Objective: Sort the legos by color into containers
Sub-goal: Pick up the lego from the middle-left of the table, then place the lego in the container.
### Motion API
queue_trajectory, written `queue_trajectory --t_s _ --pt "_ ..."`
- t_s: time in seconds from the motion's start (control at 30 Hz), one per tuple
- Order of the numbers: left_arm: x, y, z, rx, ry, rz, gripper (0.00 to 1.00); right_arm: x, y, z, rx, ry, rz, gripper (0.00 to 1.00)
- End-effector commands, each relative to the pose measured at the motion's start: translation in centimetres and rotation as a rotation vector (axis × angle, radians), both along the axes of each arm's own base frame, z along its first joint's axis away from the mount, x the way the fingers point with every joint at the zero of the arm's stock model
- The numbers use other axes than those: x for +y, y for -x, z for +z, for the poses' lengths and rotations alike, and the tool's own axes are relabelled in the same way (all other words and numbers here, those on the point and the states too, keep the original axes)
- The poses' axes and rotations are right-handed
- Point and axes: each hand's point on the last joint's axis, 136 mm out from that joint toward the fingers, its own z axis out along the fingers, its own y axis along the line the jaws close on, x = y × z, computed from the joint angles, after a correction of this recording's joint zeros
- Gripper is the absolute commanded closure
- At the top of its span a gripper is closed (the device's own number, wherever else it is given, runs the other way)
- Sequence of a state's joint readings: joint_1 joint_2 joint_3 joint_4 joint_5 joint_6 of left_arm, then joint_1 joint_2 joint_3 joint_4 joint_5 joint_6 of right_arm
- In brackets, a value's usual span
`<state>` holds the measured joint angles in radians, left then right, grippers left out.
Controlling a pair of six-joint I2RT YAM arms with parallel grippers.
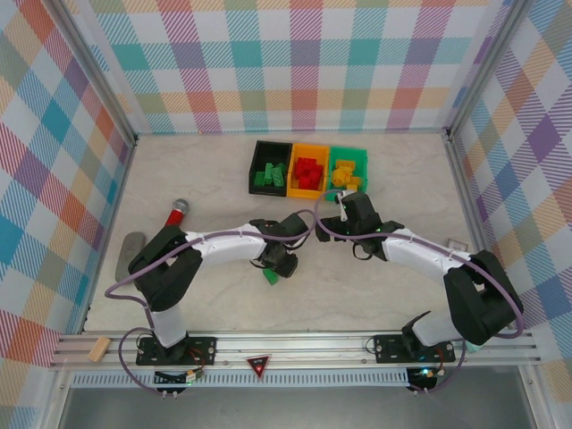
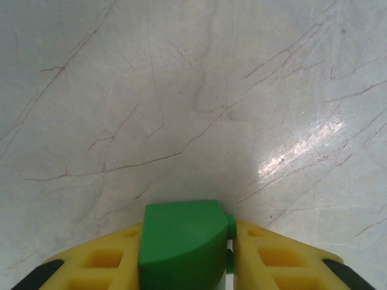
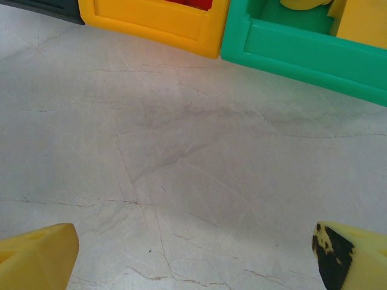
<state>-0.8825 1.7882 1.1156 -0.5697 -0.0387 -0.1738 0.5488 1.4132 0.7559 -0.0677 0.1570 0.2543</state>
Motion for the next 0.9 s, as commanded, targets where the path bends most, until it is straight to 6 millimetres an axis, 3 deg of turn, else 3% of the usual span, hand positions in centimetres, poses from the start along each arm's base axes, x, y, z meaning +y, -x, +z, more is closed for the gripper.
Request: queue_trajectory --t_s 0.0,0.27,0.5,0.87 --pt "-1.6 -1.4 3.5 -0.093 0.102 0.036 0.67 0.2 -0.6 0.4 -0.01 -0.027 -0.017 0.01" --pt "-1.8 -4.6 6.8 -0.229 0.109 0.105 0.68 0.3 -0.4 0.6 -0.01 -0.041 -0.015 0.01" --pt "0.1 -8.2 9.9 -0.31 0.172 0.223 0.7 0.1 0.0 1.3 -0.024 -0.058 -0.017 0.01" --pt "1.7 -16.7 16.5 -0.42 0.336 0.323 0.71 0.2 -0.2 0.9 -0.024 -0.057 -0.018 0.01"
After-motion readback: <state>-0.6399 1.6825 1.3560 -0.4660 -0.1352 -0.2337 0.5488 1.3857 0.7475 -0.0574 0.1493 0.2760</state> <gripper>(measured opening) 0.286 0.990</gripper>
